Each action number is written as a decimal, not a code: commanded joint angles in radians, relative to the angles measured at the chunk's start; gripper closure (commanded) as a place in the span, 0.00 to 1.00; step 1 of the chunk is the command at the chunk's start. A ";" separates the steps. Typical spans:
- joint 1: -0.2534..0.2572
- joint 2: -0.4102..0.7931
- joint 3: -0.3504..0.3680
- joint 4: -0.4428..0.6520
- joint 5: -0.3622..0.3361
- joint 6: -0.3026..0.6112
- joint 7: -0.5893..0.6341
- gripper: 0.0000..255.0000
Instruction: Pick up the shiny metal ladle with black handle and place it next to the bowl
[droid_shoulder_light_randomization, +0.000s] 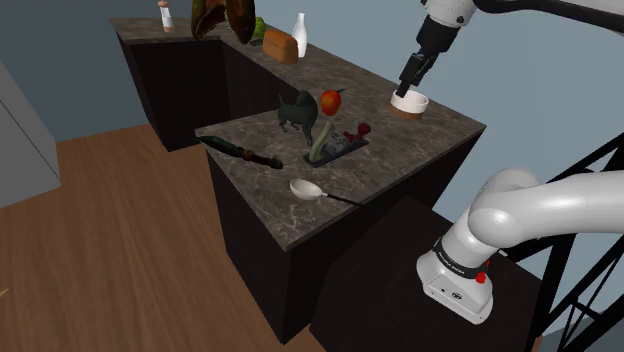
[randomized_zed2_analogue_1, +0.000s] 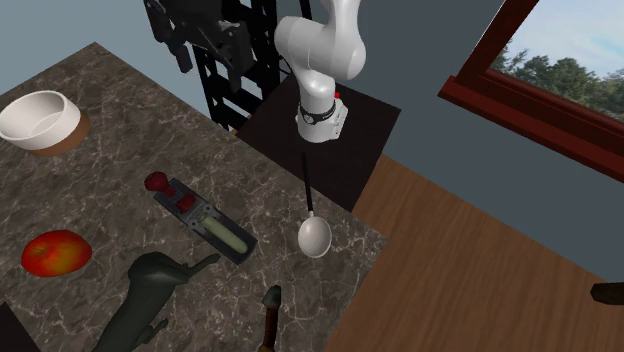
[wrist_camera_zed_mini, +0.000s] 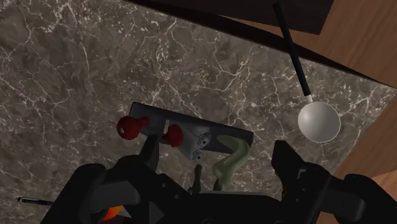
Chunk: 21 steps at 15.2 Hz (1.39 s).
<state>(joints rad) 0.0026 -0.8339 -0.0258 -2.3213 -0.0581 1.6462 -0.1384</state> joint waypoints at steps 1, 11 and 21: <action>0.000 0.000 0.000 0.000 0.000 0.000 0.000 0.00; 0.120 -0.033 0.064 -0.300 0.064 0.268 -0.054 0.00; 0.270 0.051 0.141 -0.533 0.141 0.586 -0.107 0.00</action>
<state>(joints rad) 0.2545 -0.8001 0.1041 -2.8368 0.0723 2.1955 -0.2428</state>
